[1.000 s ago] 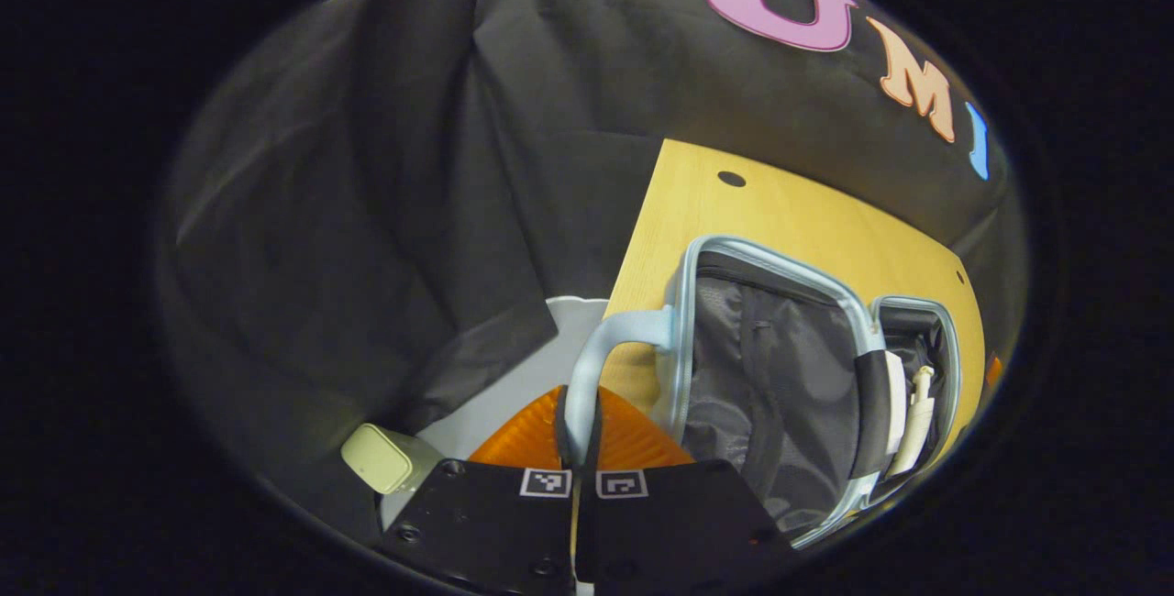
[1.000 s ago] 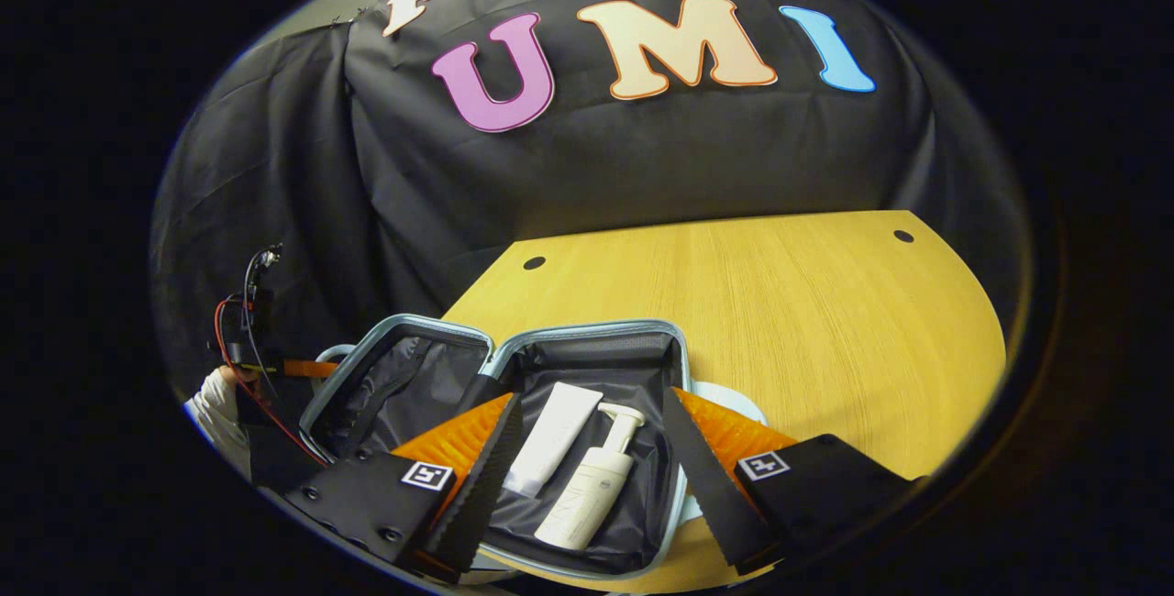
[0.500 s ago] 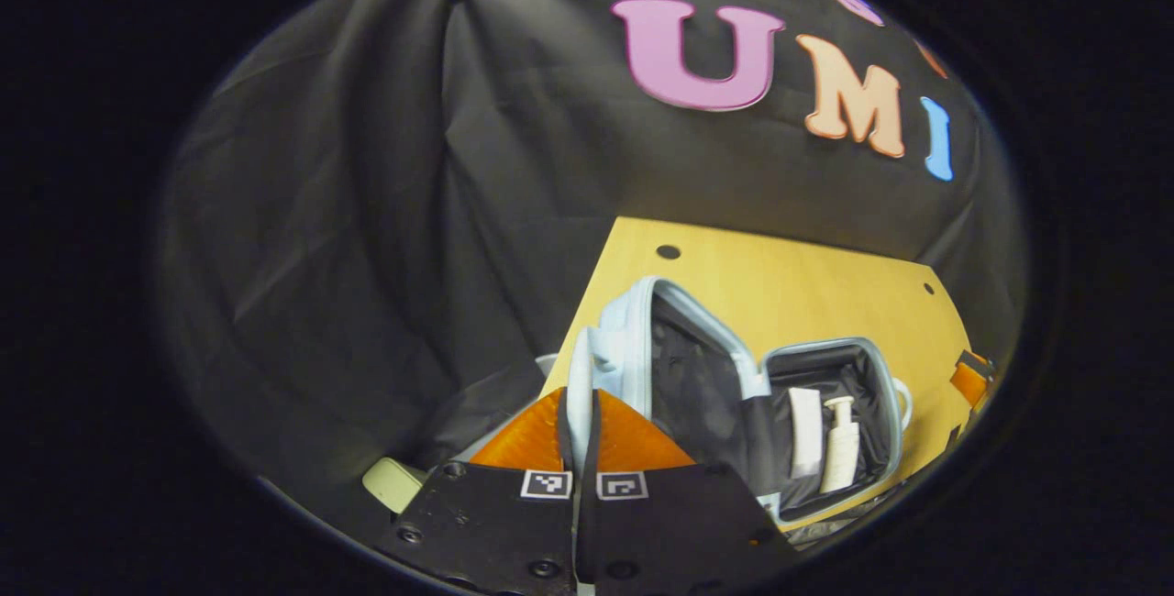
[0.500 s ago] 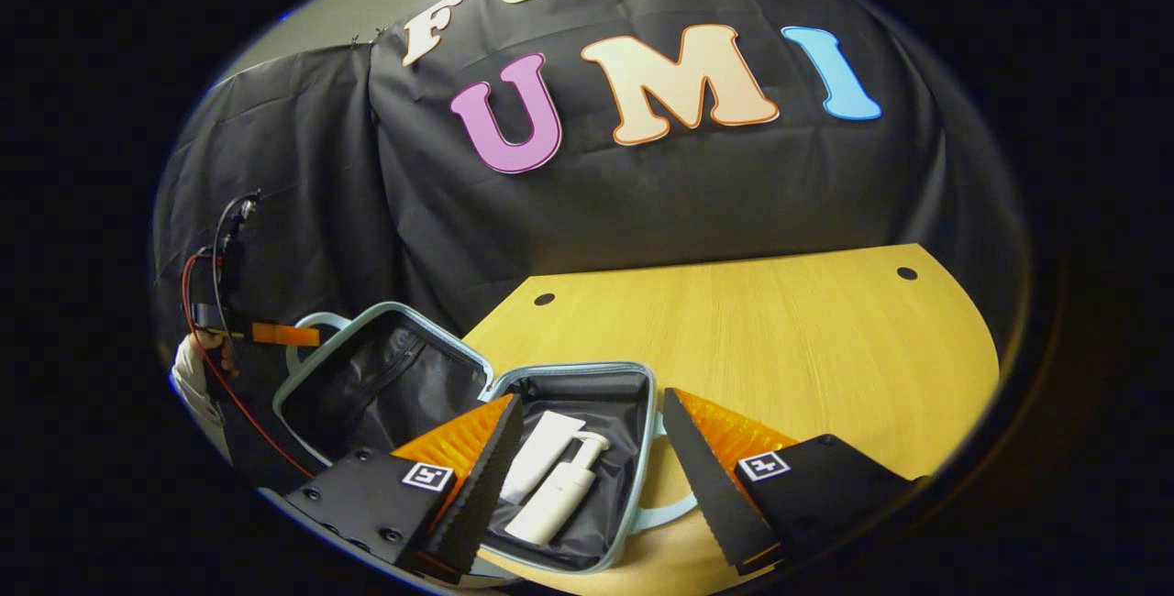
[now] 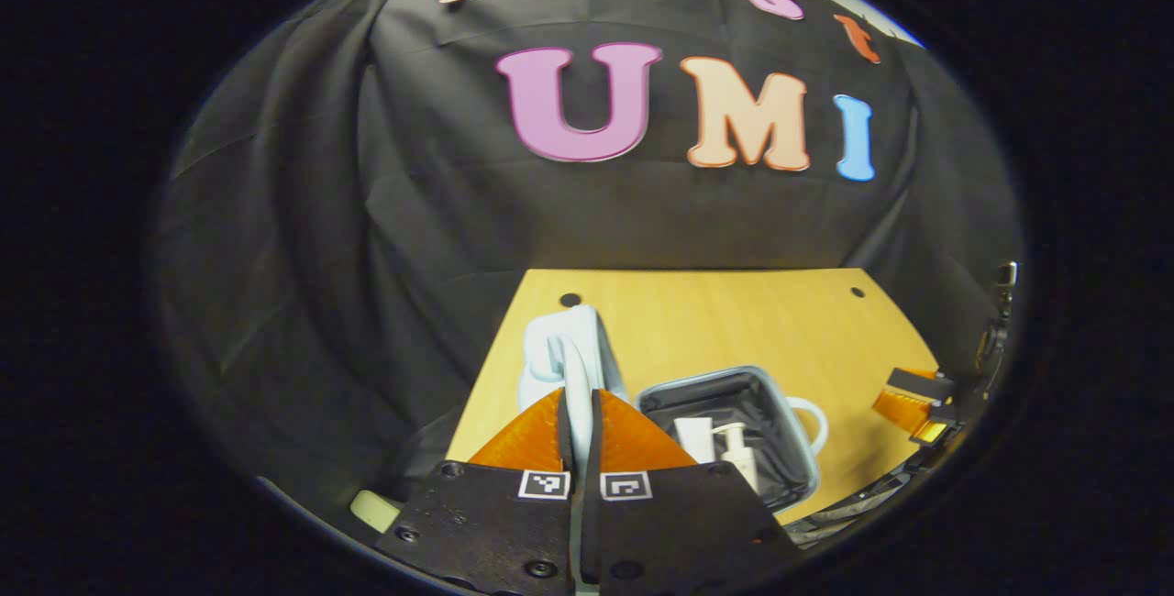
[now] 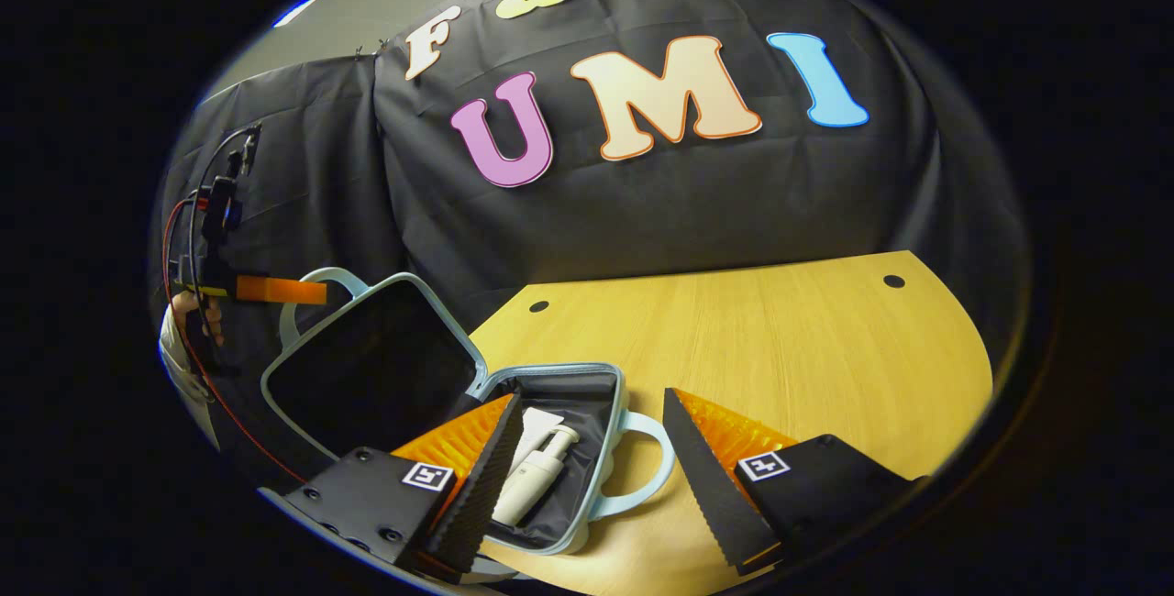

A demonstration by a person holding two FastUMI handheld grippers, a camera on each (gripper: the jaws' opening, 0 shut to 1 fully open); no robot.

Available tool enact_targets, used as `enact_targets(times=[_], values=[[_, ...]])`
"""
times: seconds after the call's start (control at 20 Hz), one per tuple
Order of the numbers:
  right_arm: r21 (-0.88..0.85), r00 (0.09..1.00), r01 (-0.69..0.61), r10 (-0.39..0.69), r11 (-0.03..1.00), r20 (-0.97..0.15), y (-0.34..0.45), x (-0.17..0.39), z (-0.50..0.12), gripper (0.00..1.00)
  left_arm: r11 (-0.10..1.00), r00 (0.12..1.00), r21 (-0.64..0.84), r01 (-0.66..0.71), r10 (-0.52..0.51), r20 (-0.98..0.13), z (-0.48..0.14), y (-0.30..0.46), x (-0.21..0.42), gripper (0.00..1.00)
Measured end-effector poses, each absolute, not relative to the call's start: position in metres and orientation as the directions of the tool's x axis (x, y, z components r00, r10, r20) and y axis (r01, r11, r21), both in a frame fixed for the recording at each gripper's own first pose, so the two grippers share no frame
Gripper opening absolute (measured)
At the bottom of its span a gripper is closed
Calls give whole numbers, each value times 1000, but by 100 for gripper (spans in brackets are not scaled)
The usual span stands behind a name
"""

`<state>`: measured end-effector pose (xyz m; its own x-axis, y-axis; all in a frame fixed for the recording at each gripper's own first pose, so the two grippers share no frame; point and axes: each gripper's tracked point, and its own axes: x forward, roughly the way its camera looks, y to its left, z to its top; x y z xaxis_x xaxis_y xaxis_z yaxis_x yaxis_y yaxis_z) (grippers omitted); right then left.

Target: First open the suitcase, pack the skin care products into it, and then close the suitcase.

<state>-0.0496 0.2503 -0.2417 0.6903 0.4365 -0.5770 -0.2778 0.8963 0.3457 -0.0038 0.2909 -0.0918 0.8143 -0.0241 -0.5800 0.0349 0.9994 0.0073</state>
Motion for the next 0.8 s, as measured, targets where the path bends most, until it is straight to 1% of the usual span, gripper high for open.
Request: enact_targets(times=[0.15,0.4,0.55,0.8], values=[[346,701,-258,421,902,-575,232,-51,-240,97,993,816,-13,114,-101,-568,-89,247,5,0],[340,733,-209,377,917,-566,198,-53,-234,97,978,803,-78,193,-203,-559,-96,186,16,0],[330,741,-184,351,926,-572,179,-55,-233,97,957,774,-128,260,-286,-565,-106,144,19,0],[304,748,-153,311,941,-586,147,-57,-235,97,928,711,-192,320,-369,-598,-138,89,22,0]])
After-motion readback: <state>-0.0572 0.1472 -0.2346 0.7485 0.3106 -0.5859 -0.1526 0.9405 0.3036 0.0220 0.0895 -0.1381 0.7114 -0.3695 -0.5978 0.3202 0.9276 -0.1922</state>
